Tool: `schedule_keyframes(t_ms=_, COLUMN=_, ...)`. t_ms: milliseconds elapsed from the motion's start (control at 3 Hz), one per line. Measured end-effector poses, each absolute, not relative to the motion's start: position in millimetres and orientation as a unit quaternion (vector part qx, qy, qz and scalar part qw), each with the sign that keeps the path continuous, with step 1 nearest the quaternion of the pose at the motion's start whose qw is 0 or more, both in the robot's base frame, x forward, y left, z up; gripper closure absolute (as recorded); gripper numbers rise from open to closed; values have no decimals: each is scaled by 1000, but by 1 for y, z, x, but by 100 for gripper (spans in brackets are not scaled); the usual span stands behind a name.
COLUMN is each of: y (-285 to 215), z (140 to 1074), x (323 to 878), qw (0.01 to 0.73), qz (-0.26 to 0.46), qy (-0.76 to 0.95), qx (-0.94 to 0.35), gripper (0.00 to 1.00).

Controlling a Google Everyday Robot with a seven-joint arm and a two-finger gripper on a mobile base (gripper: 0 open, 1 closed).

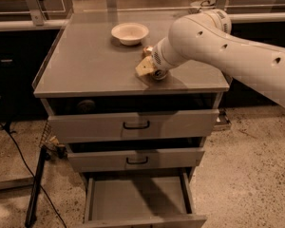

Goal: Place orange can into bottom drawer

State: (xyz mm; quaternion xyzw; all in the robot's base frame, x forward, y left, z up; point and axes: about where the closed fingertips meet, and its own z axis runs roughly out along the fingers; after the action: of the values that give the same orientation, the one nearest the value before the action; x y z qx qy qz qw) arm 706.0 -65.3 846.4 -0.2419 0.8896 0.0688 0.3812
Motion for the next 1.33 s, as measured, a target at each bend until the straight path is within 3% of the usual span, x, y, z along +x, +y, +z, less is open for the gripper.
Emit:
schedule_keyframes(t_ms=333, y=-65, z=846, x=706, qw=381, qz=69, qy=890, qx=-242, gripper=63)
schedule_keyframes(t_ms=667, y=-65, z=846, x=706, qw=381, qz=69, qy=890, qx=-242, gripper=94)
schedule_keyframes(t_ms=1333, y=-66, z=863, x=691, qw=378, qz=80, qy=877, qx=-284, gripper=100)
